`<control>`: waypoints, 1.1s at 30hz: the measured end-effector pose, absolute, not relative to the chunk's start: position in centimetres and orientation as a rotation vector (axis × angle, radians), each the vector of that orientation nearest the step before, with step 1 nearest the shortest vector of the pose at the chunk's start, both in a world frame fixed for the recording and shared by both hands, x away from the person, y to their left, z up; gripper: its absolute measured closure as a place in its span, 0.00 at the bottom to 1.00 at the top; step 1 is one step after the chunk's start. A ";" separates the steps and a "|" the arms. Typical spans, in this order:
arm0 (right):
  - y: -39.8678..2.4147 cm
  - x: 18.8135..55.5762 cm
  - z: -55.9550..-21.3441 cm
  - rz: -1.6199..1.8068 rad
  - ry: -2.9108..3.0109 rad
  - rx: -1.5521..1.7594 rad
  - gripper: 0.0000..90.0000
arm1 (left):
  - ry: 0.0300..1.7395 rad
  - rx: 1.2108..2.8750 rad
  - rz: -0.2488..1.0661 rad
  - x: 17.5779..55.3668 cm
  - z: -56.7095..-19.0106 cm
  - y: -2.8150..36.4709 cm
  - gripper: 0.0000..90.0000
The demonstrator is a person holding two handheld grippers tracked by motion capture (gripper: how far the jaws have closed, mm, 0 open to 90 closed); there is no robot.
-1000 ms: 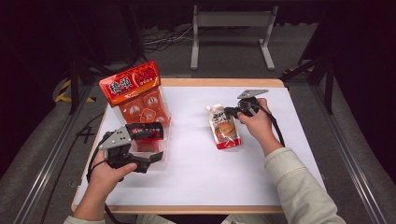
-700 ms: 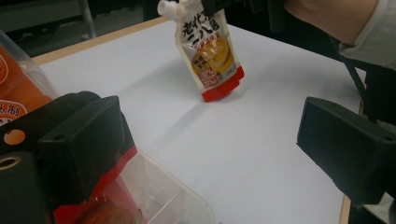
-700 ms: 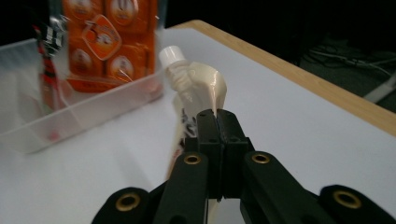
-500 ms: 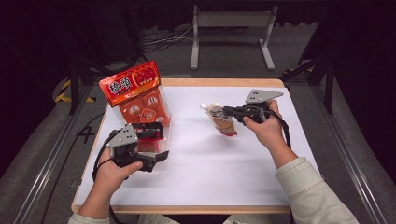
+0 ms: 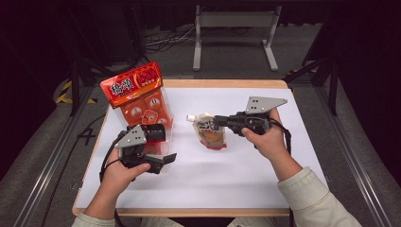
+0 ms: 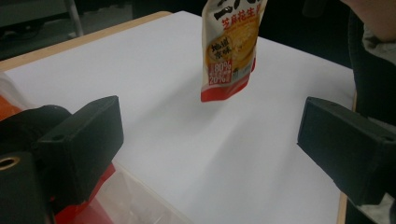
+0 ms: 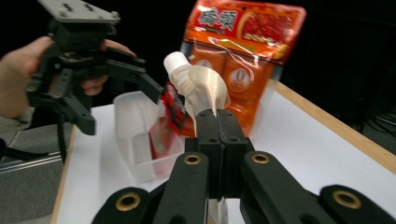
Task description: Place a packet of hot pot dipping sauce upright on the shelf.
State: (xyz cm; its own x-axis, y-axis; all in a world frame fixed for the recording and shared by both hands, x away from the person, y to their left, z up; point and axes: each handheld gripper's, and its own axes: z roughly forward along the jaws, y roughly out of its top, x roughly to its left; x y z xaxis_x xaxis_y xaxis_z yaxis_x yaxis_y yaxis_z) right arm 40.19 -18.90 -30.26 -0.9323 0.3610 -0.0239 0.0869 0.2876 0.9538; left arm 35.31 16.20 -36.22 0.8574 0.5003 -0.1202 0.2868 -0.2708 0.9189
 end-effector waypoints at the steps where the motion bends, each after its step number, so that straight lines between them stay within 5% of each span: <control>1: -18.7 39.9 -30.1 1.704 2.325 0.396 1.00 | 0.586 1.866 0.231 35.3 -36.2 16.2 0.09; 14: -16.8 37.7 -29.7 1.806 2.327 0.292 1.00 | 0.518 1.818 0.205 35.2 -36.2 15.2 0.10; 31: -14.6 36.9 -30.4 1.936 2.338 0.212 1.00 | 0.411 1.843 0.122 35.3 -36.8 13.1 0.31; 33: -14.3 36.9 -30.5 1.947 2.347 0.203 1.00 | 0.377 1.842 0.089 35.3 -36.7 13.0 0.44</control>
State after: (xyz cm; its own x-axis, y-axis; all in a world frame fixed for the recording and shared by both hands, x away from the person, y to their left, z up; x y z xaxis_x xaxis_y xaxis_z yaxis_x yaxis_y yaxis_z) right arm 36.93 -14.26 -30.55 -0.9875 0.1561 0.0192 0.0477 0.1811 0.9823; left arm 35.31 13.00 -36.68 0.9447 0.3011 -0.1298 0.2107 -0.2542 0.9439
